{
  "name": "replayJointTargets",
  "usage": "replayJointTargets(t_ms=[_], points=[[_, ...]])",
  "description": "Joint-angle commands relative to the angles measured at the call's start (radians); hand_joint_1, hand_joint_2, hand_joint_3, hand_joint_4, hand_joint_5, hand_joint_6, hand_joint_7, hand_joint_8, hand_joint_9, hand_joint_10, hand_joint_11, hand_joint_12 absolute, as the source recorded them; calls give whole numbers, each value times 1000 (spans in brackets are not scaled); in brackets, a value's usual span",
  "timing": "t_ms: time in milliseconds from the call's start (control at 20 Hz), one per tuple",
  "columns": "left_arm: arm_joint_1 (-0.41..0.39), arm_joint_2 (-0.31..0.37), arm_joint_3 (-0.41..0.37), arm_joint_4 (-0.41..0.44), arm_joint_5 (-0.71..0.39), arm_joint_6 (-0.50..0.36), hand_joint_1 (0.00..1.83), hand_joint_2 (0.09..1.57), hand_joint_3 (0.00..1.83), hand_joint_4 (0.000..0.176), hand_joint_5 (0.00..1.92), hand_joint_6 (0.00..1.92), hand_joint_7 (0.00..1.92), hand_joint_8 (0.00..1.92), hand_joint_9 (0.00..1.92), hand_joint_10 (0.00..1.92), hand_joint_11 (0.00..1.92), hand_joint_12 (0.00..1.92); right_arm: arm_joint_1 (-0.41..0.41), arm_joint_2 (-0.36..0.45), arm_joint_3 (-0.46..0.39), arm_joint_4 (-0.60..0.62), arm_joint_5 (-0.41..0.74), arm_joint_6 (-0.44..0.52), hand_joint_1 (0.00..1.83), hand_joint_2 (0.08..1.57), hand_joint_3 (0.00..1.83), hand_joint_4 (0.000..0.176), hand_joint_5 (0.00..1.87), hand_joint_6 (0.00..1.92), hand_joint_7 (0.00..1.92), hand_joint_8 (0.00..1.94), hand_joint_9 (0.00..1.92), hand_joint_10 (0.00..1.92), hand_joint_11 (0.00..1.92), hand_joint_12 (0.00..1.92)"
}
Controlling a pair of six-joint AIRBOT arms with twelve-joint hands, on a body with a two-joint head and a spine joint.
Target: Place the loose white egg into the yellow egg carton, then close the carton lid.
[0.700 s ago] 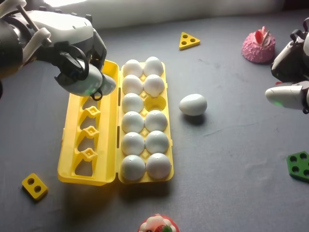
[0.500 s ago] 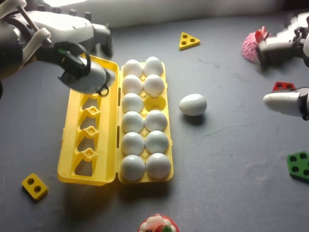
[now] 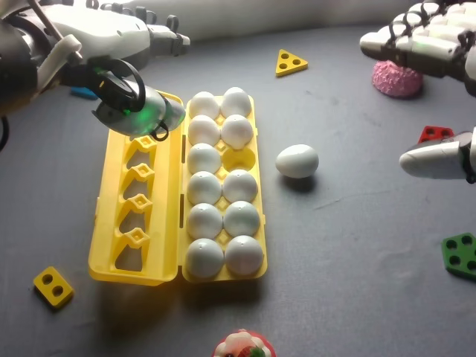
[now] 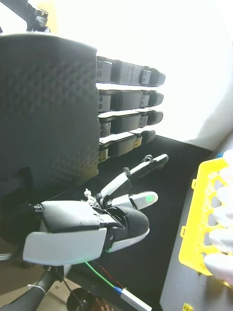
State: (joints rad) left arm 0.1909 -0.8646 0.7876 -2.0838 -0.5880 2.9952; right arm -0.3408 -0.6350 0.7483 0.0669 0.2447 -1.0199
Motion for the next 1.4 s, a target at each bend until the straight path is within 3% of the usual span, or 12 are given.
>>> replayJointTargets(t_ms=[0,150,200,400,550,750,850,1100,1150,1300,1350], points=[[-11,2,-4,47,29,3,432,1366,11,34,120,2,133,1,132,2,0,650,15,-1,3,16,114,0,483,1066,0,0,0,0,26,1,17,7,0,0],[6,3,-15,51,20,3,482,1348,0,40,142,6,132,4,145,7,0,700,26,-55,35,88,38,0,917,1050,0,3,0,0,0,0,5,2,0,0],[12,3,-13,51,29,3,435,1361,6,39,124,3,148,8,143,5,0,707,34,-80,55,119,-3,0,1000,1056,0,17,0,0,0,0,0,0,0,0],[13,4,-9,58,31,3,485,1356,2,41,148,6,136,3,130,9,0,651,33,-171,144,190,-44,0,1196,1100,0,9,0,0,0,0,0,0,0,0],[14,4,-8,52,30,3,449,1363,4,47,131,0,140,1,144,8,0,710,26,-224,181,198,-15,-9,1227,1114,0,0,0,0,0,0,0,0,0,0],[27,24,-12,13,31,3,445,1363,2,47,105,2,129,2,130,0,0,661,-4,-293,225,207,122,-84,1171,1139,8,0,0,0,0,0,0,0,0,0],[38,41,-26,6,21,3,453,1360,0,49,102,1,126,1,130,0,0,669,-10,-310,237,207,133,-100,1203,1137,8,0,4,1,0,0,0,0,0,0],[97,66,-21,-35,6,3,457,1364,3,43,129,6,133,3,152,5,0,780,-23,-319,239,208,256,-166,1209,1127,4,0,146,64,0,0,0,0,0,0],[104,70,-17,-36,-1,3,427,1375,7,44,110,7,110,6,117,11,0,672,-34,-329,239,214,293,-204,1204,1123,3,0,214,96,0,0,0,0,0,0],[112,79,-2,-36,-2,3,456,1362,0,47,120,9,116,6,130,14,0,628,-35,-360,239,454,277,-420,1220,1113,4,0,48,760,24,4,0,0,0,0],[113,80,2,-36,0,3,431,1364,0,51,111,4,110,2,127,11,0,612,-24,-366,239,533,252,-470,1216,1116,8,0,9,897,24,2,0,0,0,0]])
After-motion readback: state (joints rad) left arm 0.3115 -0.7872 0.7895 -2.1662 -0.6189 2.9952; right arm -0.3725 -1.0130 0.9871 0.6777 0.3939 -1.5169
